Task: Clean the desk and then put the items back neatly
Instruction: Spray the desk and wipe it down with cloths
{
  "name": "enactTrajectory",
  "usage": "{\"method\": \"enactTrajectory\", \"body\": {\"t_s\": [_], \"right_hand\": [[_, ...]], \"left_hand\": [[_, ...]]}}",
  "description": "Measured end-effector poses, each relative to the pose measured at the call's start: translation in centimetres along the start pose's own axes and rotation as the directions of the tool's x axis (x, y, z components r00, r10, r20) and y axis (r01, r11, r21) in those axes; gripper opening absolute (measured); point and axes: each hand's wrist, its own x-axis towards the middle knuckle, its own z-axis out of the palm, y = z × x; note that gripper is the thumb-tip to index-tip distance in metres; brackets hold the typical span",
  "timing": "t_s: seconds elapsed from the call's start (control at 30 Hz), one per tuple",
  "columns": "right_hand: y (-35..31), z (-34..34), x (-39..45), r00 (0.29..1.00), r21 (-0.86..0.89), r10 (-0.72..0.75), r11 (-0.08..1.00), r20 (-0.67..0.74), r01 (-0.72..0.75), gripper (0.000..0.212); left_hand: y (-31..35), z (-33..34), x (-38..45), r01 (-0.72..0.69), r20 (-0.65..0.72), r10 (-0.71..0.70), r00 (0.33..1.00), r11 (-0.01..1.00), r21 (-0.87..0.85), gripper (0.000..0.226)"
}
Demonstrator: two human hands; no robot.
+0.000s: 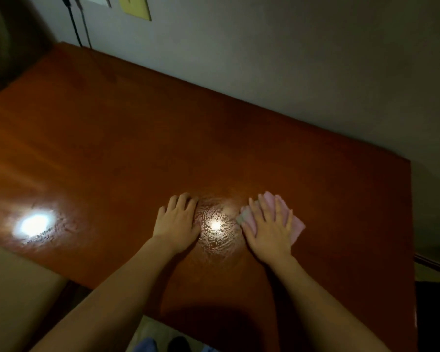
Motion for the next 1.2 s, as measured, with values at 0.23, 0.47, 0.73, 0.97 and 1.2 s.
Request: {"method": "enactTrajectory", "body": {"t_s": [0.23, 0.47, 0.73, 0.97, 1.2], "right_hand": [[-6.4, -0.6, 6.4, 0.998, -0.004, -0.055, 0.998, -0.006, 0.055, 0.074], [-5.9, 1.5, 0.6, 0.898, -0.046, -0.437, 0.897, 0.053, 0.439, 0.068], [3.2, -1.8, 5.4, 0.999, -0.028, -0.039, 0.999, 0.0, 0.039, 0.068], [-3.6, -3.0, 14.5, 0.996, 0.07, 0.088, 0.994, 0.006, -0.088, 0.072], [-1.8, -1.3, 10.7, 0.952, -0.03, -0.305, 0.952, -0.024, 0.304, 0.067]], "left_hand": [[-1.6, -1.1, 2.6, 0.097, 0.023, -0.096, 0.995, 0.995, -0.03, 0.063], [-0.6, -1.8, 4.5, 0.108, 0.048, -0.106, 0.993, 0.994, -0.024, 0.061], [1.7, -3.3, 8.5, -0.039, 0.048, 0.039, 0.998, 0.999, -0.015, 0.062], [0.1, -4.0, 11.1, 0.019, 0.014, -0.019, 1.0, 0.998, -0.054, 0.061], [0.1, -4.7, 13.9, 0.011, -0.003, -0.011, 1.0, 1.0, 0.004, 0.061]]}}
